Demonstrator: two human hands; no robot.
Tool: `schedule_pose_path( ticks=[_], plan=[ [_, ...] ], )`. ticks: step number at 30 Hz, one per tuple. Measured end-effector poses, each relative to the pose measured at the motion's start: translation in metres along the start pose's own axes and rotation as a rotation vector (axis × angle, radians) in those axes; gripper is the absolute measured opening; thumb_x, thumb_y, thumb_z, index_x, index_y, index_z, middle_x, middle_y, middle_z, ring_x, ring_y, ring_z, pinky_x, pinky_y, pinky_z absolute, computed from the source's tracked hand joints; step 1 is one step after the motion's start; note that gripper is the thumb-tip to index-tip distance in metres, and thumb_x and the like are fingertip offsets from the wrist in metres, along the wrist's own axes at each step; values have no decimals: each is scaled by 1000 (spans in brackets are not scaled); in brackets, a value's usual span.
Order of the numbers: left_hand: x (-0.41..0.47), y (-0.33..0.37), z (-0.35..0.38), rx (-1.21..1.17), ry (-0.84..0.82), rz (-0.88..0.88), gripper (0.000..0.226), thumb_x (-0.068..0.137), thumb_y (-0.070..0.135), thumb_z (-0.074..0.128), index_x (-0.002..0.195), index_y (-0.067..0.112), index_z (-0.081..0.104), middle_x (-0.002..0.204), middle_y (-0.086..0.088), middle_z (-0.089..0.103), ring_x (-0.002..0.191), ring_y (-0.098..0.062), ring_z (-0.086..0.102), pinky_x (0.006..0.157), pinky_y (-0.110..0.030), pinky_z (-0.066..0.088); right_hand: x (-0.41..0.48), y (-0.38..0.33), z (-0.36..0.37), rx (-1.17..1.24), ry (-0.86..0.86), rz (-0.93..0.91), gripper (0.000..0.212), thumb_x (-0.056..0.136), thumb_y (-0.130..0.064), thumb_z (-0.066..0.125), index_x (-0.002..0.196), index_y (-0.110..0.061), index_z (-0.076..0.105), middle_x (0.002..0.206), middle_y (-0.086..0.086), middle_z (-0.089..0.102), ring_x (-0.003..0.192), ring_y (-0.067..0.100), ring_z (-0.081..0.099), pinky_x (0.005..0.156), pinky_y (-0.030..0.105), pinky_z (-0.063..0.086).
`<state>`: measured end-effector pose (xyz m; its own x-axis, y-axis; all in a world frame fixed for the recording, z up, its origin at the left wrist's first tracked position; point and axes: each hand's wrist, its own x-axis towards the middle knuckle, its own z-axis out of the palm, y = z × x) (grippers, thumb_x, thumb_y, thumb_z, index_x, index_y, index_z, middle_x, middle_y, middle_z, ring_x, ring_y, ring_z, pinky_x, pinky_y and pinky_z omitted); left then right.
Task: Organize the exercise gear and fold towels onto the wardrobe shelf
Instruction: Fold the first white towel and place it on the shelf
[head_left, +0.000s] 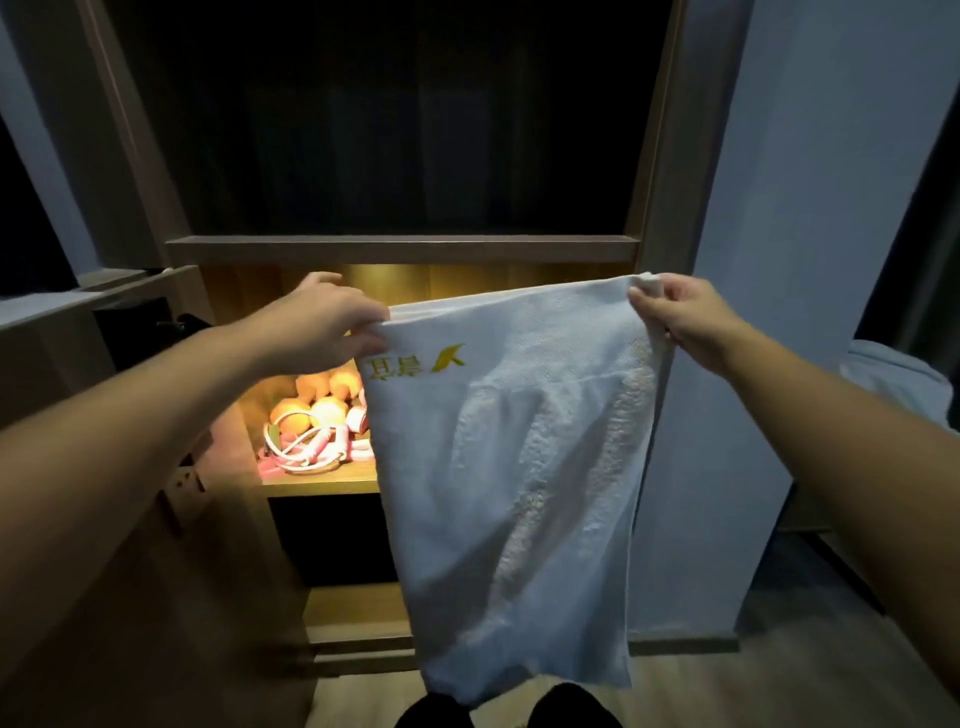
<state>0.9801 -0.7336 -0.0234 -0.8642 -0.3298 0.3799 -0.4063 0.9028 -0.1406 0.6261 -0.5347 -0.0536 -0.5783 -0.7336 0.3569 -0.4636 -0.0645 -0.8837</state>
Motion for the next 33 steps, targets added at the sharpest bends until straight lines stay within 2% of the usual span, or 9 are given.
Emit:
schedule_pose_path(
  ticks=[4,7,9,12,18,24,29,31,33],
  plan=[
    [0,-12,5,44,88,-59,10,94,25,60,100,22,68,113,4,59,124,-19,42,116,-50,12,5,2,-1,3,15,11,7,92,-30,65,93,-23,66,88,-5,66,79,8,61,59,20,49],
    [8,-13,10,-9,168,-173,14,92,24,64,101,16,69,124,-3,51,119,-24,43,109,-50,30,10,-2,7,6,32,-15,9,94,-31,63,92,-22,64,90,-2,65,82,12,60,68,27,48],
    [14,-15,9,-145,215,-261,12,91,23,65,99,13,67,118,-3,51,107,-23,49,93,-44,49,14,-8,10,44,31,-17,10,95,-32,62,95,-22,64,95,-2,68,86,13,63,72,31,48],
    [16,-29,2,-117,97,-278,13,91,32,63,91,20,59,96,-4,60,84,-19,55,65,-34,47,17,-14,10,62,6,-37,9,93,-31,64,93,-22,64,80,-11,69,70,2,63,58,20,47],
    [13,-32,3,-279,67,-288,20,80,25,77,80,15,60,82,-4,61,72,-15,58,54,-24,44,21,-7,18,14,-7,-33,13,95,-32,61,97,-19,63,94,2,66,82,13,61,70,30,48],
    [36,-19,8,-533,273,-422,41,83,23,76,120,16,59,108,5,56,94,-12,56,65,-23,46,24,-20,39,-101,151,-142,21,101,-32,50,109,-14,57,107,6,62,97,19,58,85,36,47],
    [31,-30,12,-967,137,-672,16,83,31,73,88,18,66,91,-2,68,82,-13,64,61,-25,47,18,-6,36,-89,298,-148,18,102,-31,48,106,-15,55,97,-5,59,89,9,54,67,19,42],
    [34,-19,27,-1219,289,-747,17,91,34,65,90,17,62,94,-4,67,80,-15,64,71,-30,48,15,-9,50,13,368,-158,15,102,-31,47,104,-17,54,91,-11,57,83,3,53,64,11,43],
    [46,0,41,-1087,535,-832,26,98,37,55,98,11,56,96,-4,60,84,-18,56,77,-29,42,14,-17,70,105,438,-169,15,101,-33,47,102,-19,54,89,-13,57,79,-3,54,65,14,43]
  ],
)
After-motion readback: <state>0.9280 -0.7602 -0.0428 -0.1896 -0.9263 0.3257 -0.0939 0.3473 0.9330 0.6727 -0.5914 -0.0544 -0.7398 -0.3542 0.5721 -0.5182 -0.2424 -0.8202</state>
